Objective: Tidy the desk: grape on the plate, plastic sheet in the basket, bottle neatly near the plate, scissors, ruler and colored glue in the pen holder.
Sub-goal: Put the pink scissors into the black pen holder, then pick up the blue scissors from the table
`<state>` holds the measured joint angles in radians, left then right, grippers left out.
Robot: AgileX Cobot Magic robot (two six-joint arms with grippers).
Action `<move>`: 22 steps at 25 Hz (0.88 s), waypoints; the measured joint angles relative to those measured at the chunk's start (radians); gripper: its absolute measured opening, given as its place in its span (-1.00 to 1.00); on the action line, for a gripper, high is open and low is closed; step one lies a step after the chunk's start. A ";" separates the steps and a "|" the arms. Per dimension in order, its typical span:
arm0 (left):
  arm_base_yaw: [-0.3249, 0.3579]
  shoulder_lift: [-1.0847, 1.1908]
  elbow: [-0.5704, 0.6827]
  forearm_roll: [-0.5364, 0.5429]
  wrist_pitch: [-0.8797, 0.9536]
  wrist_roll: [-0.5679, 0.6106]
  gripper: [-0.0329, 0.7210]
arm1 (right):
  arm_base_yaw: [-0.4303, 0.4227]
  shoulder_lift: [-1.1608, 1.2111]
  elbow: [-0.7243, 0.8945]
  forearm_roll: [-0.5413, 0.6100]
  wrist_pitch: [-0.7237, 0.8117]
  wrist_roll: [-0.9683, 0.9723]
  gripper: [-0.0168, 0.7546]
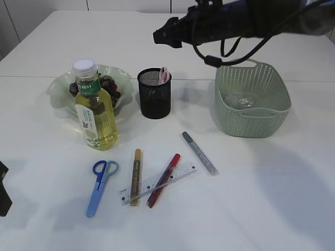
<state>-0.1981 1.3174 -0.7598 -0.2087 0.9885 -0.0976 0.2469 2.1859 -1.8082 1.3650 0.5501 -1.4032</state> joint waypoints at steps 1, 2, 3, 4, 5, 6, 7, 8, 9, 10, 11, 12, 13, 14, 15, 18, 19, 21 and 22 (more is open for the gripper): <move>0.000 0.000 0.000 -0.002 0.000 0.000 0.22 | 0.000 -0.037 0.000 -0.130 0.020 0.132 0.18; 0.000 0.000 0.000 -0.002 0.000 0.000 0.22 | 0.000 -0.069 0.000 -0.263 0.055 0.266 0.18; 0.000 0.000 0.000 -0.002 0.000 0.000 0.22 | 0.000 -0.108 0.000 -0.374 0.100 0.403 0.18; 0.000 0.000 0.000 -0.002 -0.004 0.000 0.22 | 0.000 -0.147 0.000 -0.500 0.141 0.522 0.18; 0.000 0.000 0.000 -0.002 -0.006 0.000 0.22 | 0.000 -0.178 0.000 -0.612 0.196 0.667 0.18; 0.000 0.000 0.000 -0.002 -0.008 0.000 0.22 | 0.000 -0.212 -0.002 -0.694 0.258 0.805 0.18; 0.000 0.000 0.000 -0.002 -0.008 0.000 0.22 | 0.000 -0.242 -0.002 -0.784 0.322 0.905 0.18; 0.000 0.000 0.000 -0.002 -0.008 0.000 0.22 | 0.002 -0.267 -0.002 -0.864 0.376 1.009 0.18; 0.000 0.000 0.000 -0.002 -0.010 0.000 0.22 | 0.002 -0.284 -0.002 -0.932 0.438 1.095 0.18; 0.000 0.000 0.000 0.003 -0.015 0.000 0.22 | 0.002 -0.300 -0.002 -0.978 0.492 1.152 0.18; 0.000 0.000 0.000 0.007 -0.026 0.000 0.22 | 0.002 -0.312 -0.002 -1.024 0.532 1.204 0.18; 0.000 0.000 0.000 0.012 -0.041 0.000 0.22 | 0.002 -0.320 -0.002 -1.061 0.573 1.241 0.18; 0.000 0.000 0.000 0.013 -0.058 0.000 0.22 | 0.002 -0.331 0.003 -1.086 0.607 1.266 0.18; 0.000 0.000 0.000 0.013 -0.075 0.000 0.22 | 0.002 -0.342 0.017 -1.112 0.638 1.280 0.18; 0.000 0.000 0.000 0.003 -0.093 0.000 0.22 | 0.002 -0.355 0.033 -1.132 0.655 1.290 0.18; 0.000 0.000 0.000 -0.052 -0.126 0.000 0.22 | 0.002 -0.405 0.114 -1.173 0.671 1.299 0.18; 0.000 0.000 0.000 -0.068 -0.132 0.000 0.22 | 0.002 -0.427 0.155 -1.184 0.673 1.300 0.18; 0.000 0.000 0.000 -0.098 -0.139 0.000 0.22 | 0.002 -0.488 0.244 -1.191 0.673 1.303 0.18; 0.000 0.000 0.000 -0.110 -0.139 0.000 0.22 | 0.002 -0.516 0.297 -1.193 0.667 1.305 0.18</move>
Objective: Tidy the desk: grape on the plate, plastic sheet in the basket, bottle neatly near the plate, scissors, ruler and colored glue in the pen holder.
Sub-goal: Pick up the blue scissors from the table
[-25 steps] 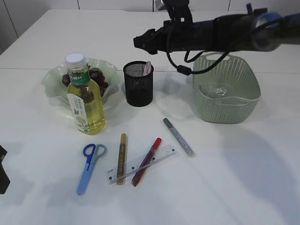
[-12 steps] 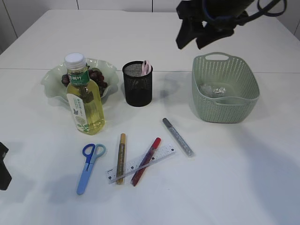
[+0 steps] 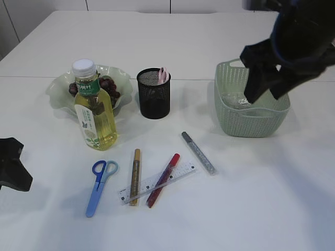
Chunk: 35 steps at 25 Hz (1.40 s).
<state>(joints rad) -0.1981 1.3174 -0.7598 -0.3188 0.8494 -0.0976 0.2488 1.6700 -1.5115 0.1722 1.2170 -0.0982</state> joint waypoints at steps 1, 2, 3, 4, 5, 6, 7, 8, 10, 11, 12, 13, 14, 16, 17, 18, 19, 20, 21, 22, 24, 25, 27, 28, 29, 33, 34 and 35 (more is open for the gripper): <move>-0.002 0.000 -0.002 -0.004 0.000 0.000 0.22 | 0.000 -0.034 0.053 0.000 -0.010 0.000 0.18; -0.007 0.000 -0.010 -0.001 0.000 0.000 0.21 | 0.000 -0.069 0.097 0.000 -0.025 0.000 0.18; -0.024 0.000 -0.020 0.012 0.002 0.000 0.21 | 0.000 -0.102 0.148 0.000 -0.039 0.000 0.18; -0.047 0.000 -0.038 0.036 0.002 0.000 0.21 | 0.000 -0.128 0.196 0.000 -0.060 0.000 0.18; -0.077 0.000 -0.060 0.065 0.005 -0.012 0.21 | 0.000 -0.157 0.240 0.000 -0.082 0.002 0.18; -0.105 0.000 -0.086 0.095 0.006 -0.039 0.21 | 0.000 -0.183 0.274 0.000 -0.098 0.002 0.18; -0.139 0.003 -0.109 0.133 0.008 -0.068 0.21 | 0.000 -0.200 0.309 0.000 -0.117 0.002 0.18; -0.174 0.012 -0.139 0.172 0.008 -0.104 0.21 | 0.000 -0.218 0.336 0.000 -0.130 0.002 0.18; -0.235 0.046 -0.189 0.231 0.012 -0.167 0.21 | 0.000 -0.235 0.369 0.000 -0.141 0.002 0.18; -0.265 0.069 -0.213 0.253 0.014 -0.189 0.21 | 0.000 -0.239 0.379 0.000 -0.145 0.002 0.18; -0.290 0.092 -0.236 0.271 0.023 -0.212 0.21 | 0.000 -0.239 0.383 0.000 -0.146 0.002 0.18; -0.308 0.122 -0.259 0.281 0.030 -0.233 0.21 | 0.000 -0.239 0.385 0.000 -0.146 0.002 0.18; -0.325 0.155 -0.277 0.285 0.037 -0.250 0.21 | 0.000 -0.239 0.385 0.000 -0.146 0.002 0.18; -0.346 0.214 -0.319 0.290 0.043 -0.287 0.21 | 0.000 -0.240 0.385 0.000 -0.150 0.002 0.18; -0.349 0.246 -0.336 0.293 0.045 -0.306 0.21 | 0.000 -0.241 0.385 0.000 -0.150 0.002 0.18; -0.351 0.276 -0.354 0.294 0.045 -0.324 0.21 | 0.000 -0.243 0.385 0.000 -0.150 0.002 0.18; -0.351 0.299 -0.368 0.297 0.041 -0.344 0.21 | 0.000 -0.243 0.385 0.000 -0.150 0.002 0.18; -0.351 0.324 -0.374 0.299 0.032 -0.360 0.21 | 0.000 -0.243 0.385 0.000 -0.150 0.002 0.18; -0.351 0.347 -0.381 0.301 0.025 -0.370 0.21 | 0.000 -0.243 0.385 0.000 -0.150 0.002 0.18; -0.351 0.367 -0.385 0.300 0.014 -0.378 0.21 | 0.000 -0.243 0.385 0.000 -0.150 0.002 0.18; -0.351 0.401 -0.388 0.300 -0.001 -0.393 0.21 | 0.000 -0.243 0.385 0.000 -0.150 0.002 0.18; -0.351 0.418 -0.388 0.303 -0.005 -0.398 0.21 | 0.000 -0.243 0.385 0.000 -0.150 0.002 0.18; -0.351 0.448 -0.388 0.309 -0.017 -0.409 0.21 | 0.000 -0.243 0.385 0.000 -0.150 0.002 0.18; -0.351 0.463 -0.388 0.319 -0.024 -0.411 0.21 | 0.000 -0.243 0.385 0.000 -0.150 0.002 0.18; -0.351 0.478 -0.388 0.319 -0.032 -0.413 0.21 | 0.000 -0.243 0.385 0.000 -0.150 0.002 0.18; -0.351 0.512 -0.388 0.319 -0.067 -0.417 0.21 | 0.000 -0.243 0.385 0.000 -0.150 0.002 0.18; -0.351 0.517 -0.388 0.319 -0.077 -0.417 0.21 | 0.000 -0.243 0.385 0.000 -0.150 0.002 0.18; -0.351 0.523 -0.388 0.319 -0.088 -0.417 0.21 | 0.000 -0.243 0.385 0.000 -0.150 0.002 0.18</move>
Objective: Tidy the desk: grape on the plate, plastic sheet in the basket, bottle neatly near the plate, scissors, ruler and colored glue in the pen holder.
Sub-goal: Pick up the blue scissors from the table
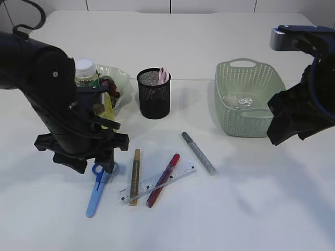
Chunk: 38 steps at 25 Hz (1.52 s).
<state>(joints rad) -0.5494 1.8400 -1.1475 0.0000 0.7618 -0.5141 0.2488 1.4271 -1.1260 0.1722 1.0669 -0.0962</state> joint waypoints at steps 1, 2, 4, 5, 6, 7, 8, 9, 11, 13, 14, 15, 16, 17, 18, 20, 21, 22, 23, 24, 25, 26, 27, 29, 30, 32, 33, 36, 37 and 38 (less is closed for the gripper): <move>0.000 0.006 0.000 0.000 -0.005 0.000 0.21 | 0.000 0.000 0.000 0.000 0.000 0.000 0.18; 0.000 0.016 0.000 0.005 -0.012 0.000 0.21 | 0.000 0.000 0.000 0.000 0.000 0.000 0.18; 0.000 0.034 -0.004 0.009 -0.017 0.000 0.21 | 0.000 0.000 0.000 0.000 0.000 0.000 0.18; 0.000 0.044 -0.004 0.010 -0.019 -0.001 0.21 | 0.000 0.000 0.000 0.000 0.000 0.000 0.18; 0.000 0.052 -0.004 0.011 -0.021 -0.001 0.21 | 0.000 0.000 0.000 0.000 0.000 0.000 0.18; 0.000 0.059 -0.004 0.014 -0.028 -0.001 0.21 | 0.000 0.000 0.000 0.000 0.000 0.000 0.18; 0.000 0.066 -0.004 0.015 -0.033 -0.001 0.21 | 0.000 0.000 0.000 0.000 0.000 0.000 0.18; 0.000 0.070 -0.004 0.018 -0.041 -0.001 0.21 | 0.000 0.000 0.000 0.000 0.000 0.000 0.18; 0.000 0.074 -0.004 0.020 -0.051 -0.001 0.21 | 0.000 0.000 0.000 0.000 0.000 0.000 0.18; 0.000 0.076 -0.004 0.020 -0.059 -0.001 0.21 | 0.000 0.000 0.000 0.000 0.000 0.000 0.18; 0.000 0.078 -0.004 0.021 -0.062 -0.001 0.21 | 0.000 0.000 0.000 0.000 -0.002 0.000 0.18; 0.000 0.085 -0.006 0.021 -0.064 -0.001 0.21 | 0.000 0.000 0.000 0.000 -0.002 0.000 0.18; 0.000 0.093 -0.006 0.021 -0.064 -0.002 0.21 | 0.000 0.000 0.000 0.000 -0.004 0.000 0.18; 0.000 0.098 -0.006 0.021 -0.064 -0.002 0.21 | 0.000 0.000 0.000 0.000 -0.007 0.000 0.18; 0.000 0.106 -0.006 0.021 -0.064 -0.005 0.21 | 0.000 0.000 0.000 0.000 -0.007 0.000 0.18; 0.000 0.120 -0.006 0.021 -0.064 -0.010 0.21 | 0.000 0.000 0.000 0.000 -0.009 0.000 0.18; 0.000 0.123 -0.006 0.021 -0.064 -0.014 0.21 | 0.000 0.000 0.000 0.000 -0.009 0.000 0.18; 0.000 0.125 -0.006 0.021 -0.064 -0.020 0.21 | 0.000 0.000 0.000 0.000 -0.009 0.000 0.18; 0.000 0.127 -0.006 0.021 -0.064 -0.022 0.21 | 0.000 0.000 0.000 0.000 -0.011 0.000 0.18; 0.000 0.128 -0.006 0.021 -0.064 -0.024 0.21 | 0.000 0.000 0.000 0.000 -0.011 0.000 0.18; 0.000 0.128 -0.006 0.021 -0.068 -0.024 0.21 | 0.000 0.000 0.000 0.000 -0.011 0.000 0.18; 0.000 0.128 -0.006 0.021 -0.068 -0.026 0.21 | 0.000 0.000 0.000 0.000 -0.011 0.000 0.18; 0.000 0.130 -0.006 0.021 -0.068 -0.026 0.21 | 0.000 0.000 0.000 0.000 -0.011 0.000 0.18; 0.000 0.134 -0.006 0.021 -0.070 -0.028 0.21 | 0.000 0.000 0.000 0.000 -0.011 0.000 0.18; 0.000 0.138 -0.006 0.021 -0.070 -0.028 0.21 | 0.000 0.000 0.000 0.000 -0.011 0.000 0.18; 0.000 0.142 -0.006 0.021 -0.070 -0.028 0.21 | 0.000 0.000 0.000 0.000 -0.011 0.000 0.18; 0.000 0.142 -0.006 0.021 -0.070 -0.028 0.21 | 0.000 0.000 0.000 0.000 -0.011 0.000 0.18; 0.000 0.142 -0.006 0.021 -0.070 -0.028 0.21 | 0.000 0.000 0.000 0.000 -0.011 0.000 0.18; 0.000 0.142 -0.006 0.021 -0.070 -0.028 0.21 | 0.000 0.000 0.000 0.000 -0.011 0.000 0.18; 0.000 0.142 -0.006 0.021 -0.070 -0.028 0.21 | 0.000 0.000 0.000 0.000 -0.011 0.000 0.18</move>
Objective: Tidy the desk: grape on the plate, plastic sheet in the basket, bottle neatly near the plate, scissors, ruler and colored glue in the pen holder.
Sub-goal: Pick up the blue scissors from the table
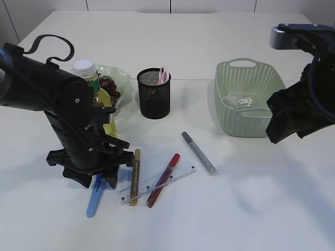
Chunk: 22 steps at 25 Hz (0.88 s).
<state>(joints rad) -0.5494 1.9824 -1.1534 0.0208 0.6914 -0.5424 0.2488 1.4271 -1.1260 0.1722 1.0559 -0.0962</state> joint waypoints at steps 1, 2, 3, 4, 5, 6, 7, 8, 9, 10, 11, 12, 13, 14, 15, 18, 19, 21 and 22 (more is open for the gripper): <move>0.000 0.000 0.000 0.000 0.000 0.000 0.21 | 0.000 0.000 0.000 0.000 0.000 0.000 0.18; 0.000 0.000 0.000 0.000 0.000 0.000 0.21 | 0.000 0.000 0.000 0.000 0.000 0.000 0.18; 0.000 0.000 0.000 0.000 0.000 0.000 0.21 | 0.000 0.000 0.000 0.000 0.000 0.000 0.18; 0.000 0.000 0.000 0.002 -0.002 0.000 0.21 | 0.000 0.000 0.000 0.000 0.000 0.000 0.18; 0.000 0.000 0.000 0.002 -0.002 -0.002 0.21 | 0.000 0.000 0.000 0.000 0.000 0.000 0.18; 0.000 0.000 0.000 0.004 -0.004 -0.002 0.21 | 0.000 0.000 0.000 0.000 0.000 0.000 0.18; 0.000 0.000 0.000 0.004 -0.006 -0.002 0.21 | 0.000 0.000 0.000 0.000 0.000 0.000 0.18; 0.000 0.000 0.000 0.006 -0.008 -0.002 0.21 | 0.000 0.000 0.000 0.000 0.000 0.000 0.18; 0.000 0.000 0.000 0.006 -0.010 -0.002 0.21 | 0.000 0.000 0.000 0.000 0.000 0.000 0.18; 0.000 0.002 0.000 0.008 -0.010 -0.002 0.21 | 0.000 0.000 0.000 0.000 0.000 0.000 0.18; 0.000 0.004 0.000 0.008 -0.012 -0.002 0.21 | 0.000 0.000 0.000 0.000 0.000 0.000 0.18; 0.000 0.008 0.000 0.008 -0.014 -0.002 0.21 | 0.000 0.000 0.000 0.000 0.000 0.000 0.18; 0.000 0.013 -0.002 0.008 -0.015 -0.002 0.21 | 0.000 0.000 0.000 0.000 0.000 0.000 0.18; 0.000 0.015 -0.002 0.008 -0.017 -0.002 0.21 | 0.000 0.000 0.000 0.000 0.000 0.000 0.18; 0.000 0.017 -0.002 0.008 -0.021 -0.002 0.21 | 0.000 0.000 0.000 0.000 0.000 0.000 0.18; 0.000 0.017 -0.002 0.008 -0.025 -0.002 0.21 | 0.000 0.000 0.000 0.000 0.000 0.000 0.18; 0.000 0.017 -0.002 0.008 -0.025 -0.002 0.21 | 0.000 0.000 0.000 0.000 0.000 0.000 0.18; 0.000 0.017 -0.002 0.008 -0.026 -0.002 0.21 | 0.000 0.000 0.000 0.000 0.000 0.000 0.18; 0.000 0.017 -0.002 0.008 -0.026 -0.002 0.21 | 0.000 0.000 0.000 0.000 0.000 0.000 0.18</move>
<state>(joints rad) -0.5494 1.9999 -1.1557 0.0291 0.6658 -0.5441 0.2488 1.4271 -1.1260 0.1722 1.0555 -0.0962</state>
